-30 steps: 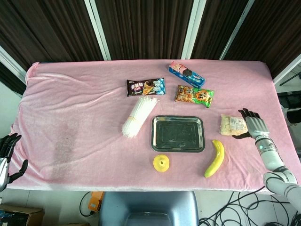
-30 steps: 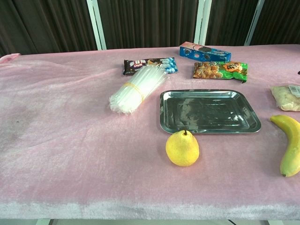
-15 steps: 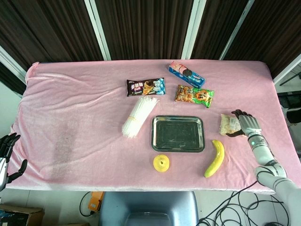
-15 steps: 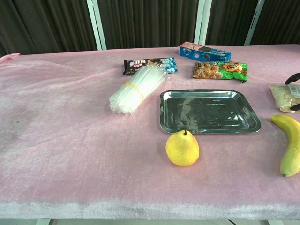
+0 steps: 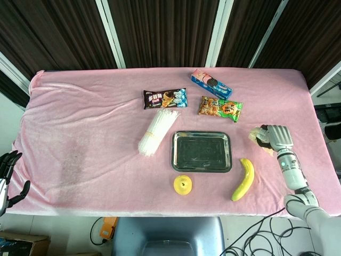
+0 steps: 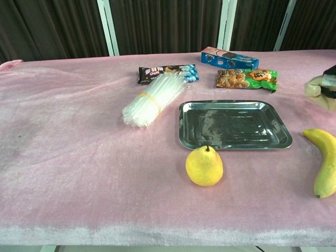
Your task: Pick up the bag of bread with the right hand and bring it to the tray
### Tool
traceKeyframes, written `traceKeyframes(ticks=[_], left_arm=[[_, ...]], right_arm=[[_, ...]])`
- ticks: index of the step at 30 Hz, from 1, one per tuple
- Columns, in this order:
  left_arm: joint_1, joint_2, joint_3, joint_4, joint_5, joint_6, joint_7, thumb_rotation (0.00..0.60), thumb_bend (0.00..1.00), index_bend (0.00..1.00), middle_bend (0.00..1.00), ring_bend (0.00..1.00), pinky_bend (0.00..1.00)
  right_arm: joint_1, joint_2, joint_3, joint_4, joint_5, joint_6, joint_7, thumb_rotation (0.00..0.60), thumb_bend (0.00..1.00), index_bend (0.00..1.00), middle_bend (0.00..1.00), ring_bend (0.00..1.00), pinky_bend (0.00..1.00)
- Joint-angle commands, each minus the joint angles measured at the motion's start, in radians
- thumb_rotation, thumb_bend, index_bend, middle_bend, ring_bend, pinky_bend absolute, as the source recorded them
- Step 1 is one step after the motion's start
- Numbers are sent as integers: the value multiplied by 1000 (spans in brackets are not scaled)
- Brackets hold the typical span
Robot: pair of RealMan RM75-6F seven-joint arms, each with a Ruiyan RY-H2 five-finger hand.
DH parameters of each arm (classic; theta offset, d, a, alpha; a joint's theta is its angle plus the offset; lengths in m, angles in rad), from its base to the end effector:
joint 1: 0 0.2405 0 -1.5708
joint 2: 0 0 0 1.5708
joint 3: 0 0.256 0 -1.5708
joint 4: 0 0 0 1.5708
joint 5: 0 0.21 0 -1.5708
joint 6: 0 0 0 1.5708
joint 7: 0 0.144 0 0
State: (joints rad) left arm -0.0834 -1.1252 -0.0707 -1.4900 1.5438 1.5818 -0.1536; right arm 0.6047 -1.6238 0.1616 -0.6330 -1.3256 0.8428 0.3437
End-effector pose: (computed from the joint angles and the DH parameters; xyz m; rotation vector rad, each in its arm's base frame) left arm -0.3201 0.1855 0.1822 -1.3412 -0.8243 -1.0354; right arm -0.3463 -0.3957 0.0722 1.4704 -1.0271 0.7493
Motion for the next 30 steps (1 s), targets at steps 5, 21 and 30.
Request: traceKeyframes(ticks=[5,21,30], left_arm=[[-2,-1,2,-3,4,-2,10,600,414,121,91,76,345],[3,-3,4,-1,9,9,11,600,414,121,91,76,345],[8,-2,3,-1,8,17,5,600,414,121,91,76,345]], right_arm=[[-11,76,-28,-299,-160,248,41,600,918,864,617,561,607],[62,117,-35,-514,-208,214,-88,600,137,0,0,0,52],[-87,242,-14,-570,-83,341,-146,600,121,0,0,0,60]])
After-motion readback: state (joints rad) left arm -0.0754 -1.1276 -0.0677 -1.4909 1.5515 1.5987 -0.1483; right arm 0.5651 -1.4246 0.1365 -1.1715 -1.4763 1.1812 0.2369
